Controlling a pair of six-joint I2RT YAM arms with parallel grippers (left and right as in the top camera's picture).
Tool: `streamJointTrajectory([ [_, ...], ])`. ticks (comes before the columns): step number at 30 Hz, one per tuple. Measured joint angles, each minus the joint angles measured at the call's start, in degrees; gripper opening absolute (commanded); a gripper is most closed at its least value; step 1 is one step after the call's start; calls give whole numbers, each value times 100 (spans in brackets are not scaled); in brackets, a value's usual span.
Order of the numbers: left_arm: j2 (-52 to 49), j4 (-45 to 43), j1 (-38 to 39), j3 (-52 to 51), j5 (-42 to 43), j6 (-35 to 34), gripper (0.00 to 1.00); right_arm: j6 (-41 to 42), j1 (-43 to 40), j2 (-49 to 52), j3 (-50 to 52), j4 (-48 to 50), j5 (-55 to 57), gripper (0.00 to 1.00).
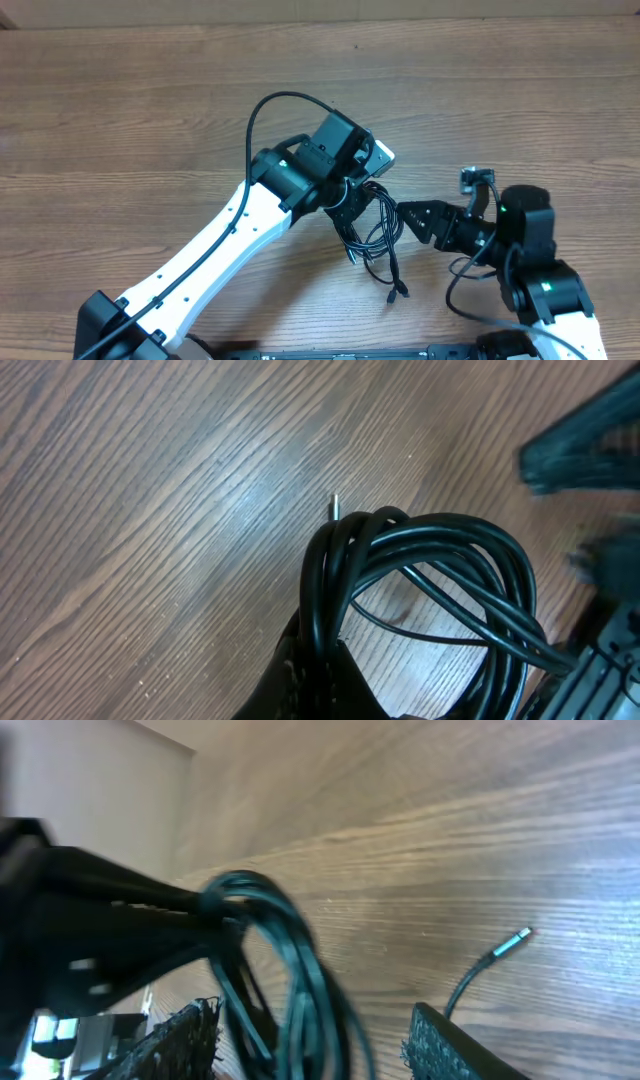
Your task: Untangle cables
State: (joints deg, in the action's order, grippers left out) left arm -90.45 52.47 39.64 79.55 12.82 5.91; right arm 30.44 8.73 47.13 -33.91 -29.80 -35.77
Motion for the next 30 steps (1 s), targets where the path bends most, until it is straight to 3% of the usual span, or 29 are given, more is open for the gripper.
streamJointTrajectory([
  [8,0,-260,-557,0,968,72,4,70,0,1086,0,28,-52,47],
  [18,0,-787,-678,0,2173,70,4,83,205,1237,0,374,33,43],
  [20,2,-944,-706,11,2468,63,4,87,404,1246,0,732,138,31],
  [21,2,-975,-730,13,2568,52,4,94,481,1246,0,857,219,12],
  [22,2,-1003,-756,17,2682,48,4,103,608,1250,0,927,319,4],
  [26,0,-1091,-750,17,3080,9,4,356,826,1239,-24,634,1032,4],
  [30,0,-1169,-909,17,3213,-151,4,1154,835,1189,-164,-203,2369,4],
])
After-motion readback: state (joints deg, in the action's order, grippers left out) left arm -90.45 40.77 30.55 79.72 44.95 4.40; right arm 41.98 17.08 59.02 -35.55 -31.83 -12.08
